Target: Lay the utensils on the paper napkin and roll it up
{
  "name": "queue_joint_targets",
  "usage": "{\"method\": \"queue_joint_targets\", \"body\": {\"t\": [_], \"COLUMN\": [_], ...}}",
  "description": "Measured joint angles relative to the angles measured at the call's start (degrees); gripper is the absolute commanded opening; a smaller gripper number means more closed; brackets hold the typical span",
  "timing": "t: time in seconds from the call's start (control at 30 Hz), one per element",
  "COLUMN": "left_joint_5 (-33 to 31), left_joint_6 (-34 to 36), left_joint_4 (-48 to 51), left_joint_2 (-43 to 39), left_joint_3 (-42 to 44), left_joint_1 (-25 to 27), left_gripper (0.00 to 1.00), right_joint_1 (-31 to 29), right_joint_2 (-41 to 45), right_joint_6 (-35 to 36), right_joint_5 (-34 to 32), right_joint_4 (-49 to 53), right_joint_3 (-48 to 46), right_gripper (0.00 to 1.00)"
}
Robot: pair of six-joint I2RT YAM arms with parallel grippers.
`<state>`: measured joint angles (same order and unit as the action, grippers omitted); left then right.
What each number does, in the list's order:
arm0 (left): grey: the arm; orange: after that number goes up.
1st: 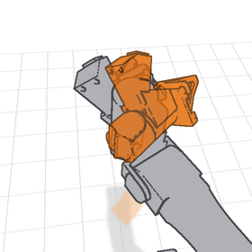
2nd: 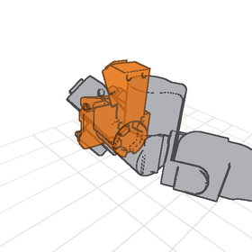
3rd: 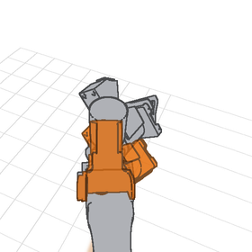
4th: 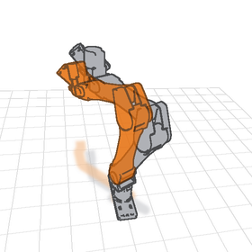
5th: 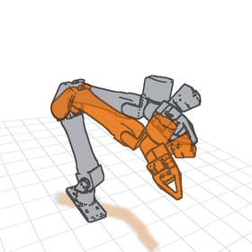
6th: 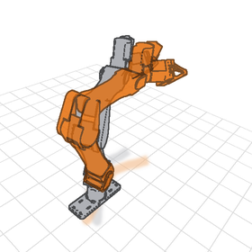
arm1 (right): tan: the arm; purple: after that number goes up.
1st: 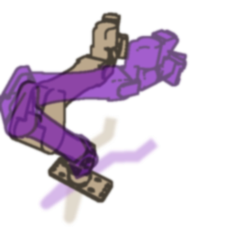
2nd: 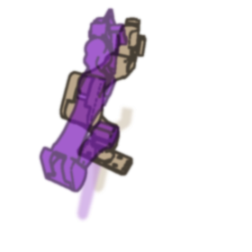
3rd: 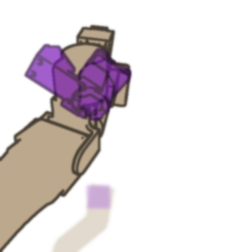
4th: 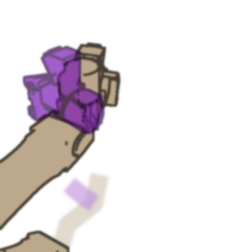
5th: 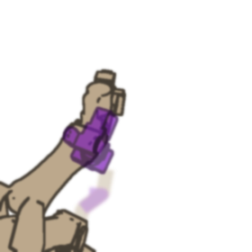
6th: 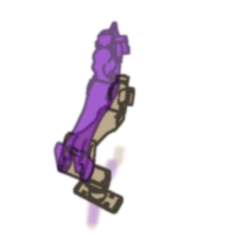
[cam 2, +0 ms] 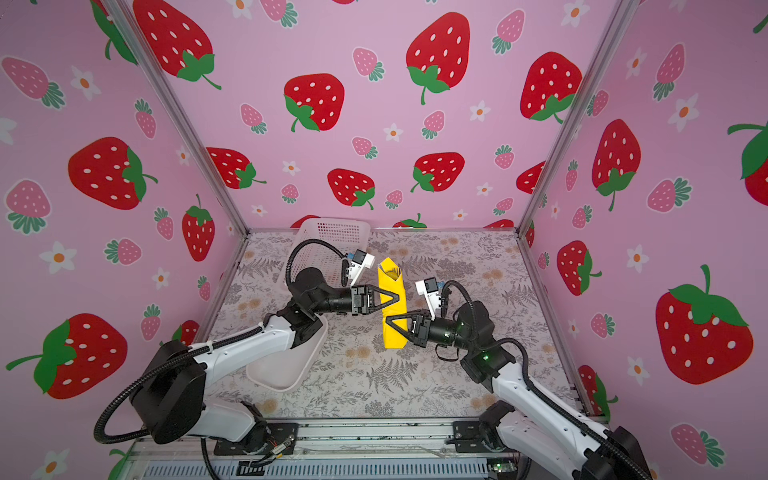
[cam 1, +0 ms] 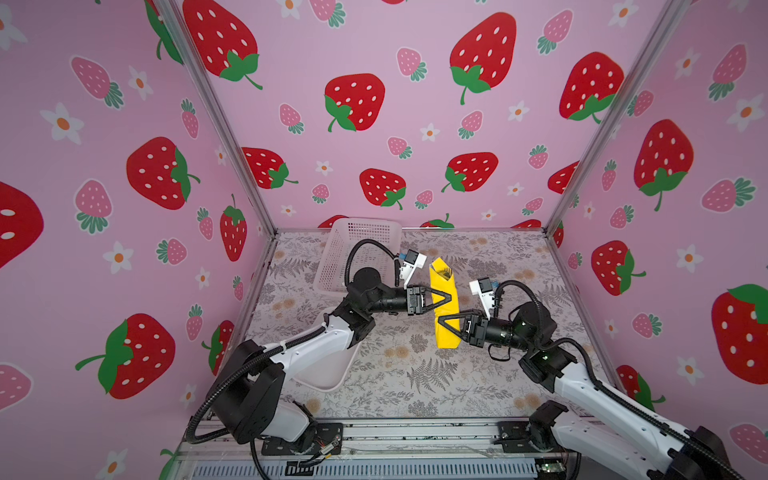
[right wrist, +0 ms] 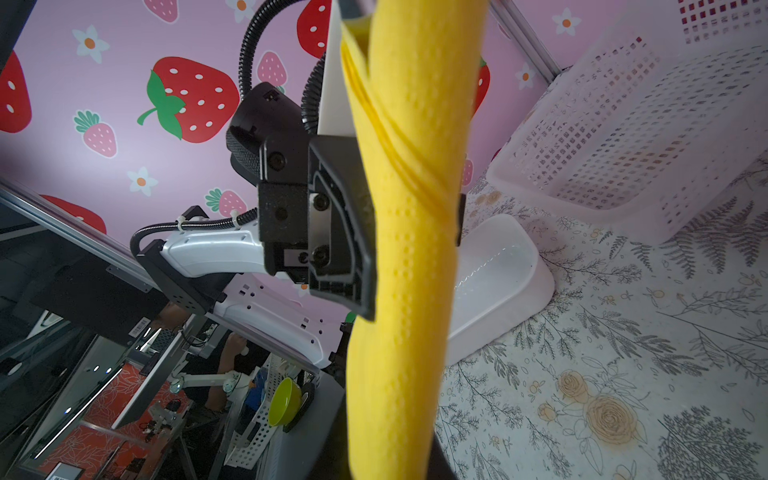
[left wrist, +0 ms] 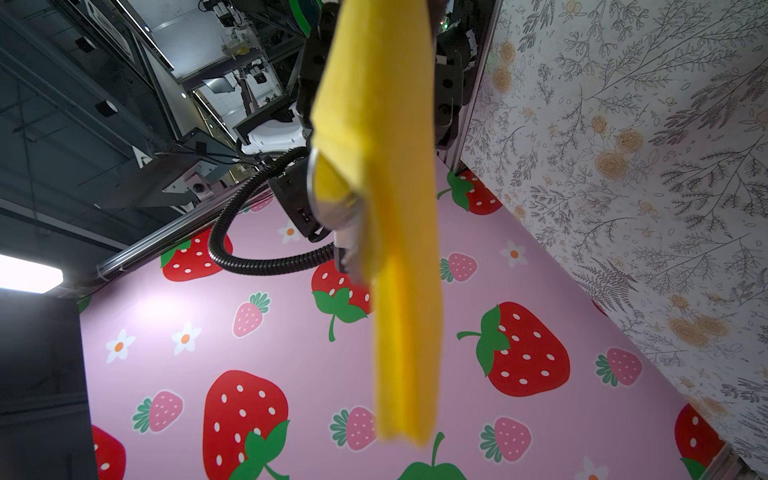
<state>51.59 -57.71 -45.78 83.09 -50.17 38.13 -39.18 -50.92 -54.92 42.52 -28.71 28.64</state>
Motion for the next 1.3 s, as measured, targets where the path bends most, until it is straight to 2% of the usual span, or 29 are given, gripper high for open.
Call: {"method": "queue_joint_targets", "body": {"t": [0.1, 0.3, 0.37, 0.5, 0.6, 0.83, 0.87, 1.07, 1.17, 1.3], "left_joint_5": [0.0, 0.0, 0.1, 0.1, 0.3, 0.6, 0.7, 1.6, 1.6, 1.4], "left_joint_6": [0.0, 0.0, 0.0, -0.5, -0.5, 2.1, 2.6, 4.7, 5.0, 4.3], "left_joint_4": [-0.3, -0.7, -0.7, -0.9, -0.7, 2.8, 3.6, 6.9, 7.3, 6.3], "left_joint_2": [0.0, 0.0, 0.0, 0.0, 0.0, -1.3, -1.7, -3.8, -4.1, -4.5], "left_joint_3": [0.0, 0.0, 0.0, 0.0, 0.0, 0.0, 0.0, 0.0, 0.0, 2.0], "left_joint_1": [0.0, 0.0, 0.0, 0.0, 0.0, -0.5, -0.8, -2.4, -2.4, -2.1], "left_gripper": [0.10, 0.10, 0.10, 0.11, 0.19, 0.21, 0.23, 0.49, 0.54, 0.56], "right_joint_1": [0.3, 0.3, 0.3, 0.3, 0.5, 0.6, 0.6, 0.6, 0.6, 0.6], "right_joint_2": [0.4, 0.9, 0.9, 0.5, 0.2, 0.2, 0.2, 0.2, 0.4, 0.7], "right_joint_6": [-0.4, -0.8, -0.9, -1.3, -1.3, -1.2, -1.2, -1.2, -1.1, -0.9], "right_joint_5": [0.0, 0.6, 0.9, 1.4, 1.6, 1.7, 1.7, 1.9, 1.5, 1.0], "right_joint_4": [0.0, -0.7, -0.9, -1.3, -1.4, -1.2, -1.2, -1.1, -0.8, -0.8], "right_joint_3": [-0.1, -0.1, -0.1, -0.1, -0.1, -0.4, -0.4, -0.7, -0.7, -0.7], "right_gripper": [0.27, 0.31, 0.29, 0.16, 0.11, 0.09, 0.09, 0.09, 0.09, 0.09]}}
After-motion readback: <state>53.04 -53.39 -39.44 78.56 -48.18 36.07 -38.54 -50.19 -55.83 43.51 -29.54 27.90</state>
